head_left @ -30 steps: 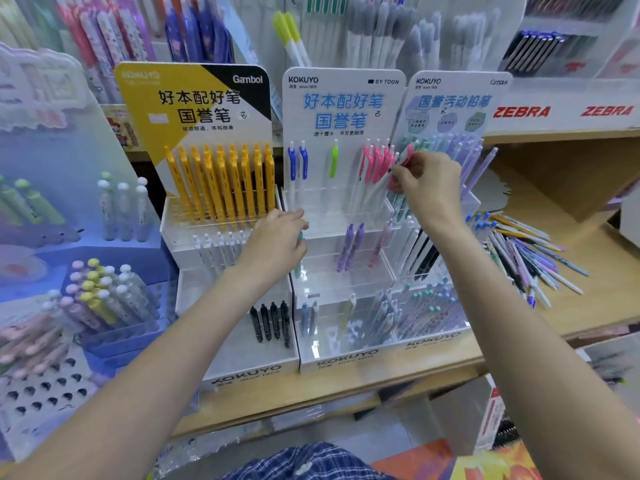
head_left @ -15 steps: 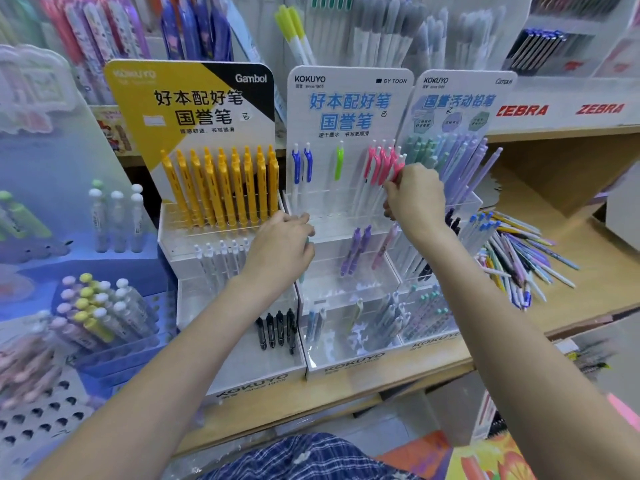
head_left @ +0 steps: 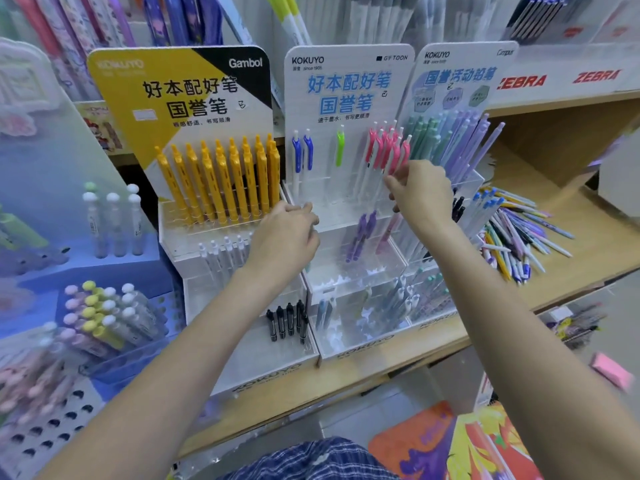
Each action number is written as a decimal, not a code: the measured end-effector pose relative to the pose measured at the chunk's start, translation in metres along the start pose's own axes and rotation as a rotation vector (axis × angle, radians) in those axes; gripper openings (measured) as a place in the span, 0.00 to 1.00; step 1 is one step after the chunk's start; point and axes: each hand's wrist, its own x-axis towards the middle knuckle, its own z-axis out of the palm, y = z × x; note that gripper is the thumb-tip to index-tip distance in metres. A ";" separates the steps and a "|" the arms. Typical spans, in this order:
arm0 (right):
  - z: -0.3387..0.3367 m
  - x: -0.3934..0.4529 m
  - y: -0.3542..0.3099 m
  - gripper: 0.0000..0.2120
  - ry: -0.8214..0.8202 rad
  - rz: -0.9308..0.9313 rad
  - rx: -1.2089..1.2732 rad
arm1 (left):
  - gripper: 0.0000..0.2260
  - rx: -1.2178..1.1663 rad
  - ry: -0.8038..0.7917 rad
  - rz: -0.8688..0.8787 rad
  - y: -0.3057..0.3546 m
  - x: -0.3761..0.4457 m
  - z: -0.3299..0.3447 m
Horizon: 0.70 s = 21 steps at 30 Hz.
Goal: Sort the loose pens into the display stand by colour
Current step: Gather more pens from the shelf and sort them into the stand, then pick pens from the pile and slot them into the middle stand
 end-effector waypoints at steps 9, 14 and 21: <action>-0.059 -0.066 0.164 0.11 -0.136 0.352 0.340 | 0.11 -0.130 0.104 0.237 0.095 0.000 0.040; -0.053 -0.058 0.291 0.15 -0.389 0.496 0.277 | 0.11 -0.169 0.020 0.263 0.178 0.027 0.112; 0.014 -0.032 0.381 0.25 -0.579 0.381 0.109 | 0.11 -0.139 -0.003 0.095 0.268 0.062 0.184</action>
